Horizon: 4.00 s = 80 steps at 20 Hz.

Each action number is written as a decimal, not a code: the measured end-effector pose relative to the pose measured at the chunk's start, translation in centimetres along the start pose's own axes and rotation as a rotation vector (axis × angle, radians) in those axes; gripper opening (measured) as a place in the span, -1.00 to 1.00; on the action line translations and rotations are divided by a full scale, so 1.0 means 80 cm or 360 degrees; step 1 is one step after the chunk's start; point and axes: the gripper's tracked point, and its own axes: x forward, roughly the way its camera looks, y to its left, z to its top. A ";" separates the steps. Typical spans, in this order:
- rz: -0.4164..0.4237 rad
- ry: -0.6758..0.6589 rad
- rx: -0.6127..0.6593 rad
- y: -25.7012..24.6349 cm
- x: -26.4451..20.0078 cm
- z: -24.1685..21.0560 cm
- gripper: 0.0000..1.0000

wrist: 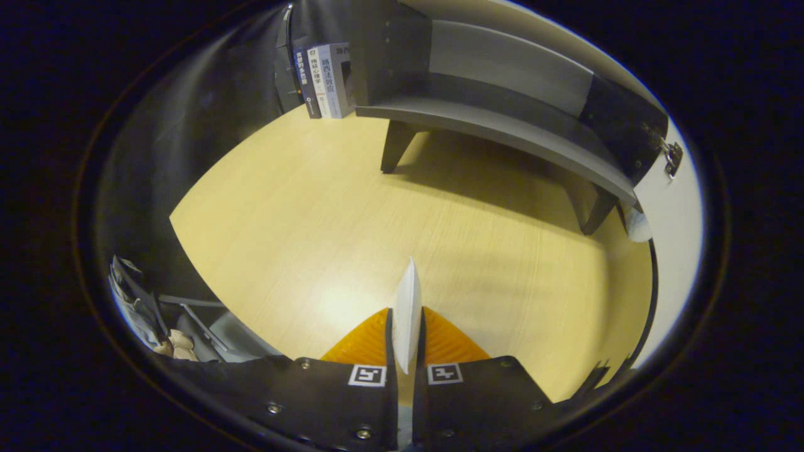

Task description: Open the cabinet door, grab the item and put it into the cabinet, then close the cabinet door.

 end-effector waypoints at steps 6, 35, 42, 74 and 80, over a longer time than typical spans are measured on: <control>-0.0005 -0.0187 0.0080 -0.016 -0.067 0.072 -0.81; -0.0211 -0.0829 0.0366 -0.163 -0.299 0.405 -0.81; -0.0240 -0.0623 0.0385 -0.202 -0.254 0.421 -0.81; -0.0210 -0.0326 0.0337 -0.200 -0.206 0.419 -0.81; -0.0196 -0.0318 0.0367 -0.196 -0.192 0.429 -0.76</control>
